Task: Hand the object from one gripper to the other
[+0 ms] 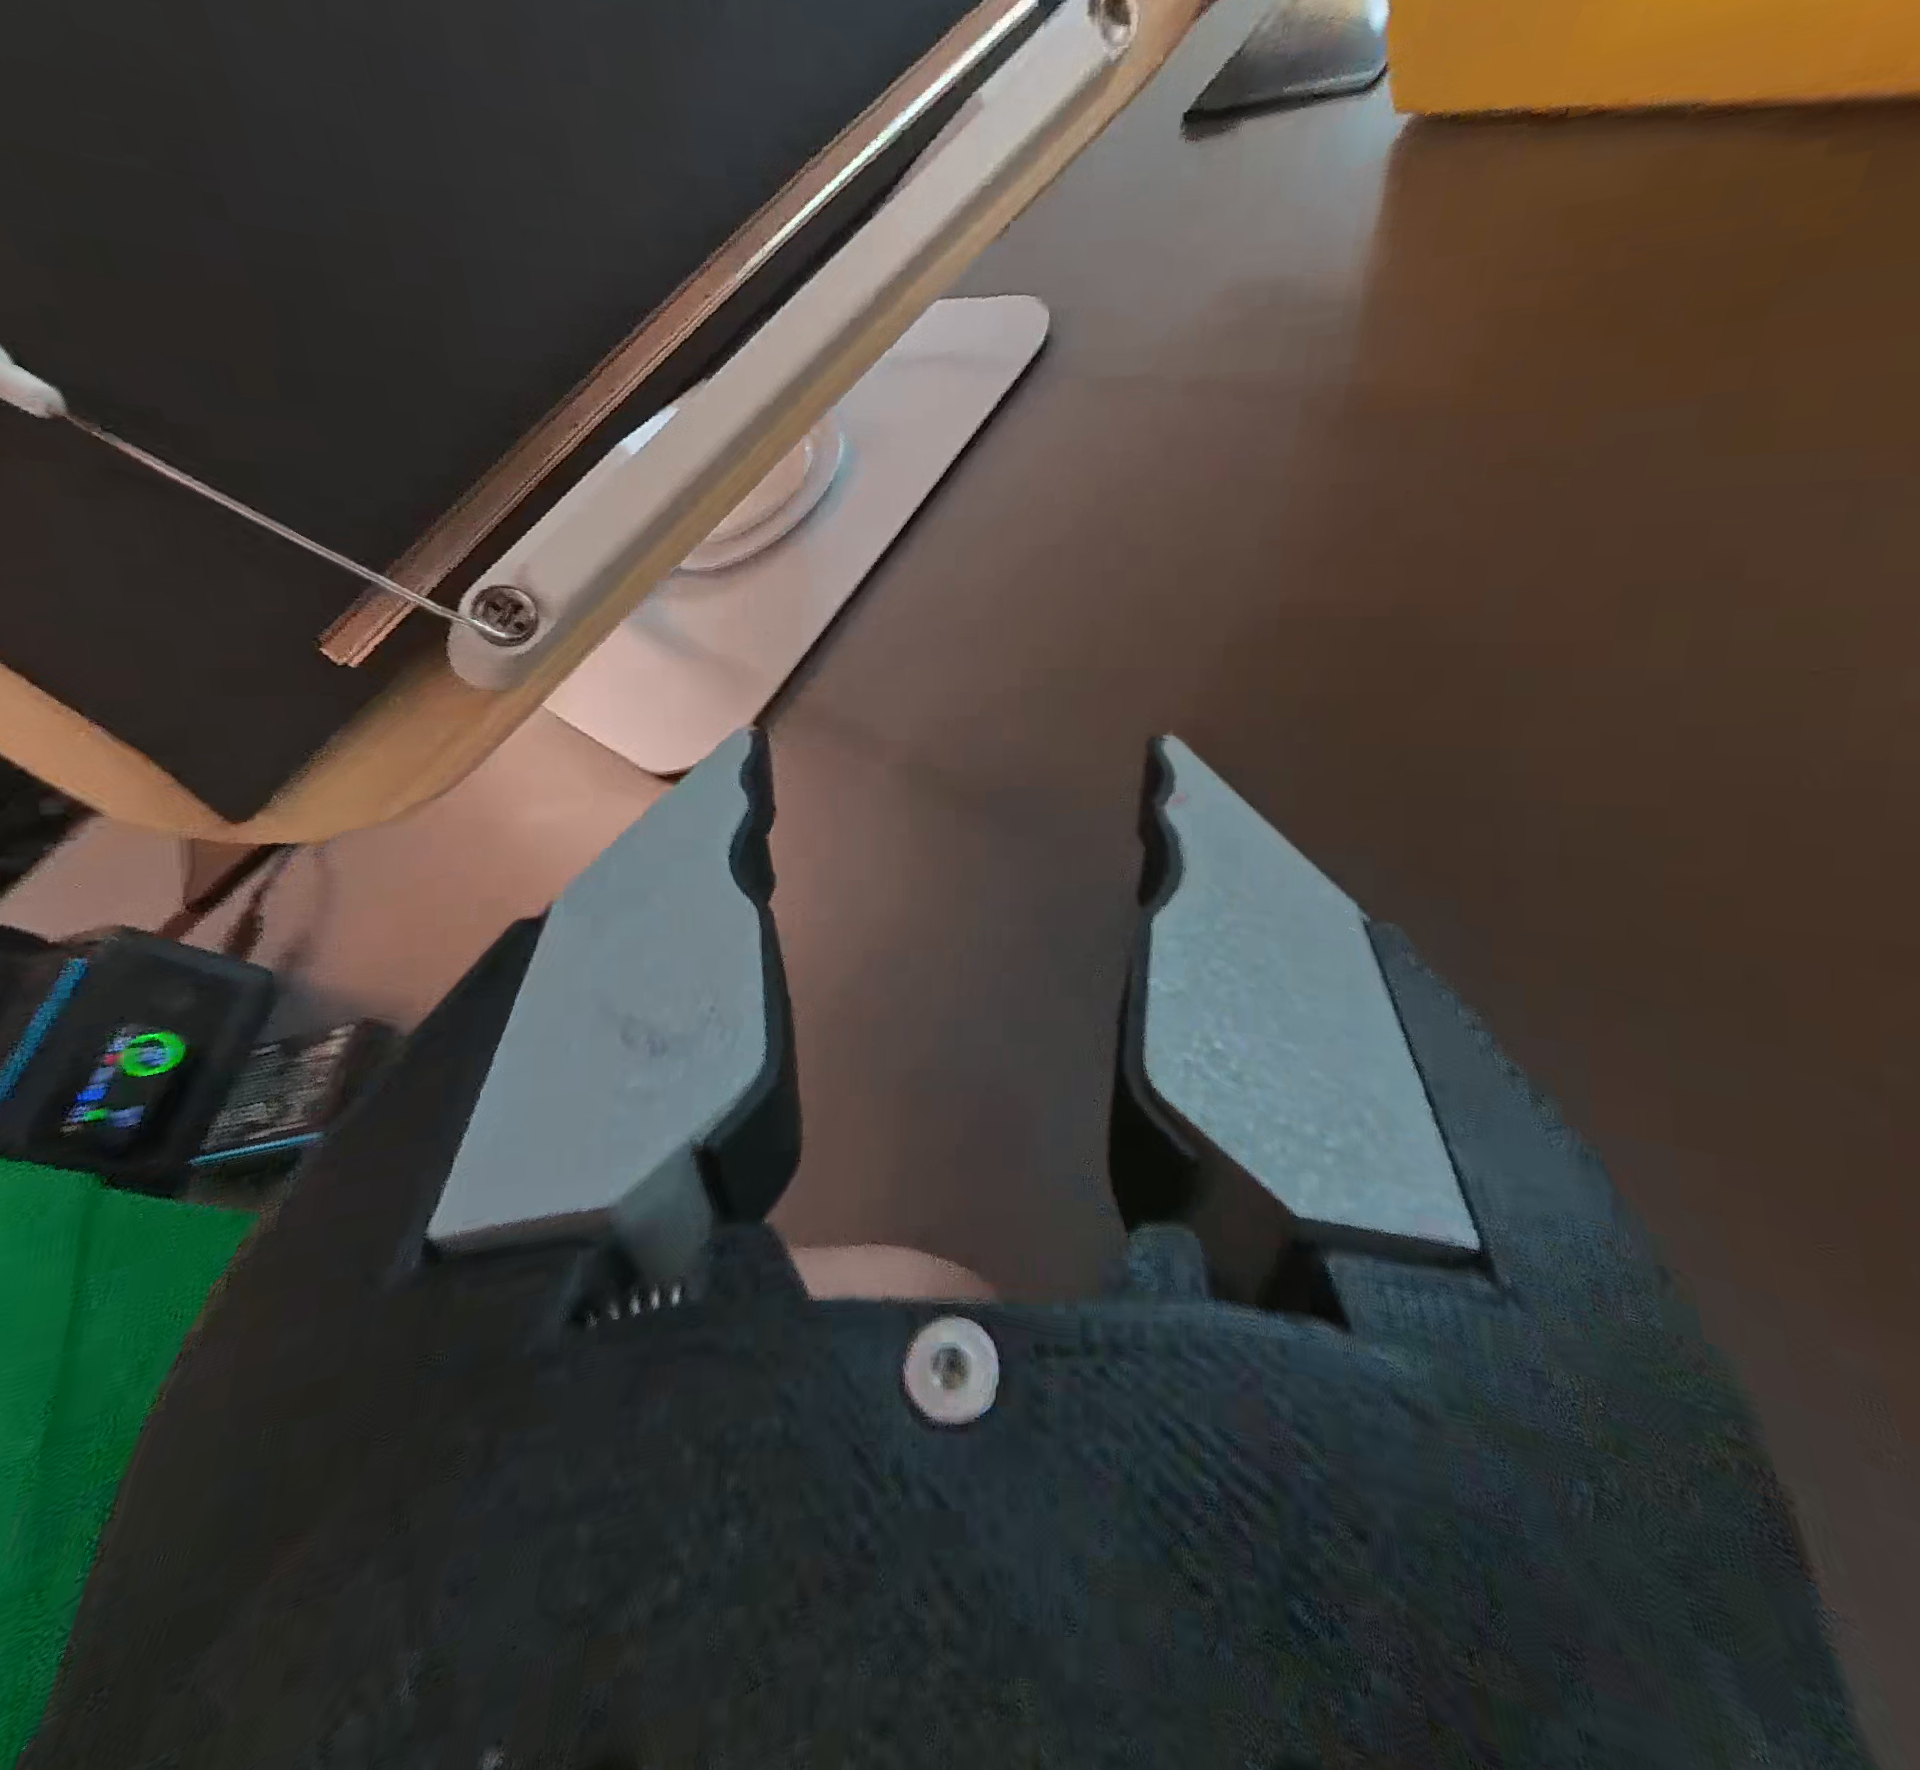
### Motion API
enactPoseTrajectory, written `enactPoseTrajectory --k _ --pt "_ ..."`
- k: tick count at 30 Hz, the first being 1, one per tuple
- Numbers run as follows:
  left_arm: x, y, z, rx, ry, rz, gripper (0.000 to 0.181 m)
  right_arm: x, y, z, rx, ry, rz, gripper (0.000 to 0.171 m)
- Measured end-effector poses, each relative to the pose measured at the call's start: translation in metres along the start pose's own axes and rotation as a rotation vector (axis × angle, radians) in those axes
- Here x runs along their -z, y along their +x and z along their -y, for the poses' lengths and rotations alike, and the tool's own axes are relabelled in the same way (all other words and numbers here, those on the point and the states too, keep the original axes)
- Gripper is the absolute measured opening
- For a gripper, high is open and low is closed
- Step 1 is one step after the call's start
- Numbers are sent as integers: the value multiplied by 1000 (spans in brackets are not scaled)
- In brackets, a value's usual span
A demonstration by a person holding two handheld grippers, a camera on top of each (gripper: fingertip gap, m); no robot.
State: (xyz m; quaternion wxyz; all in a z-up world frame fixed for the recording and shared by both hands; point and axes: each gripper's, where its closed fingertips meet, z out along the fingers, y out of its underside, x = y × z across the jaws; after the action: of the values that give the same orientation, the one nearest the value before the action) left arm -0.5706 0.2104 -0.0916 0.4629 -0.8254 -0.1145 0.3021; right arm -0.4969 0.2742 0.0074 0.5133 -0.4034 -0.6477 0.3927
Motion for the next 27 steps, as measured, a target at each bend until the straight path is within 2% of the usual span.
enactPoseTrajectory --k 2,3,8,12,18,21,25,27 --pt "4 6 9 105 51 -76 67 -22 -36 -39 -30 -191 152 129" --pt "6 8 13 160 79 -115 67 -29 -47 -53 -41 -253 190 135" --pt "11 -5 23 240 162 -87 63 -44 -48 -81 -42 -296 191 118" --pt "26 -27 41 451 274 -110 63 -50 -45 -90 -155 -303 218 118" --pt "60 -62 66 427 479 43 54 -55 -52 -105 -193 -383 270 117" --pt "74 -74 73 420 554 119 48 -53 -55 -106 -171 -390 283 111" --pt "78 -71 77 399 575 128 46 -53 -57 -108 -149 -406 291 108" --pt "76 -68 75 364 548 134 37 -52 -58 -107 -149 -401 294 104"
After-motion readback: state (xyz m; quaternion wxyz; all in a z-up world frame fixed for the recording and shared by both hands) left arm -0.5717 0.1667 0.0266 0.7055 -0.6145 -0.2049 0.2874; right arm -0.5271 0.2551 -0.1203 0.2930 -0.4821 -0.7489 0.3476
